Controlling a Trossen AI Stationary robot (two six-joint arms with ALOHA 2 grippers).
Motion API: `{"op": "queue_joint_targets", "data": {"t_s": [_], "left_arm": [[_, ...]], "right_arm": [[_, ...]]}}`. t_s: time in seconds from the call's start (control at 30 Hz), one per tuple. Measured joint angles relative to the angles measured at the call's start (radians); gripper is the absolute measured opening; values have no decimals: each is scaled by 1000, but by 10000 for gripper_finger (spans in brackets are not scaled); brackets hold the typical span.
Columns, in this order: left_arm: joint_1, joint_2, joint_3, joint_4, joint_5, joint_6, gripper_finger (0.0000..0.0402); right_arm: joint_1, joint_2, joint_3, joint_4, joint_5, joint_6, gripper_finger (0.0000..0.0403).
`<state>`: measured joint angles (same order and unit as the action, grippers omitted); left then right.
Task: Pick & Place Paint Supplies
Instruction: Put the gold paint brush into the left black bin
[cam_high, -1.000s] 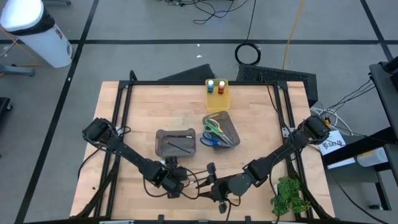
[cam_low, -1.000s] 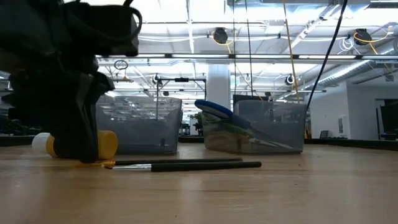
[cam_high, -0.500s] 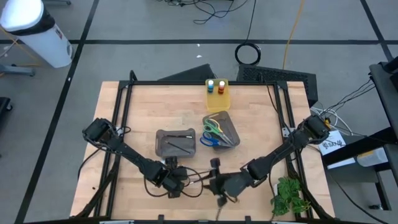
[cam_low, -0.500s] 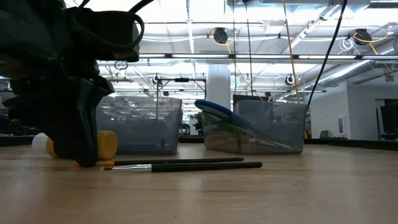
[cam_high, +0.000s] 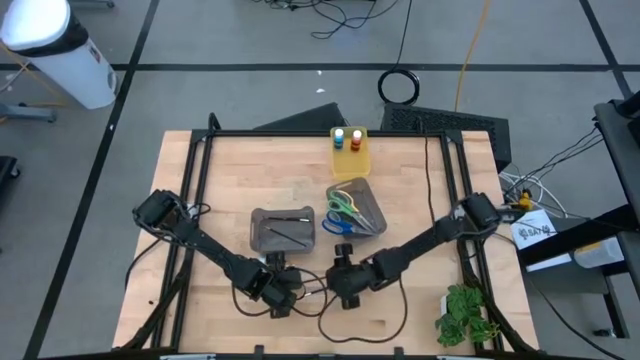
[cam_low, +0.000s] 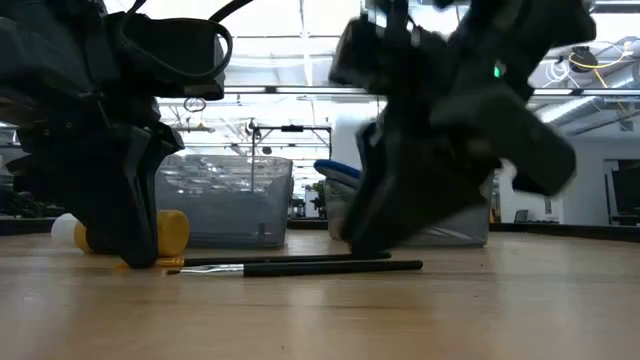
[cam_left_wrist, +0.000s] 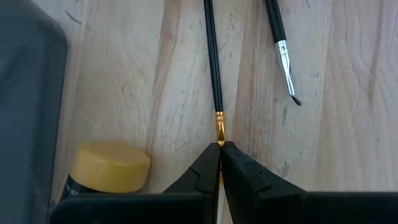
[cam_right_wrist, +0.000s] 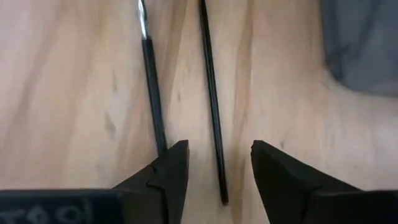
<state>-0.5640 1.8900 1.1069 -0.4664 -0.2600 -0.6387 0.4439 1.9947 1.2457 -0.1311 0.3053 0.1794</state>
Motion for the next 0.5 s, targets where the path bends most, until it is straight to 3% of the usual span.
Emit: {"op": "queue_joint_targets", "data": {"t_s": [0.3,0.5], "left_arm": [[0,0,-1,5,-2,0,26],[0,1,-1,12,-2,-1,26]], "right_arm": [[-49,35,3,-11,-65,19,124],[-63,52,4,-39,-144,16,45]]}}
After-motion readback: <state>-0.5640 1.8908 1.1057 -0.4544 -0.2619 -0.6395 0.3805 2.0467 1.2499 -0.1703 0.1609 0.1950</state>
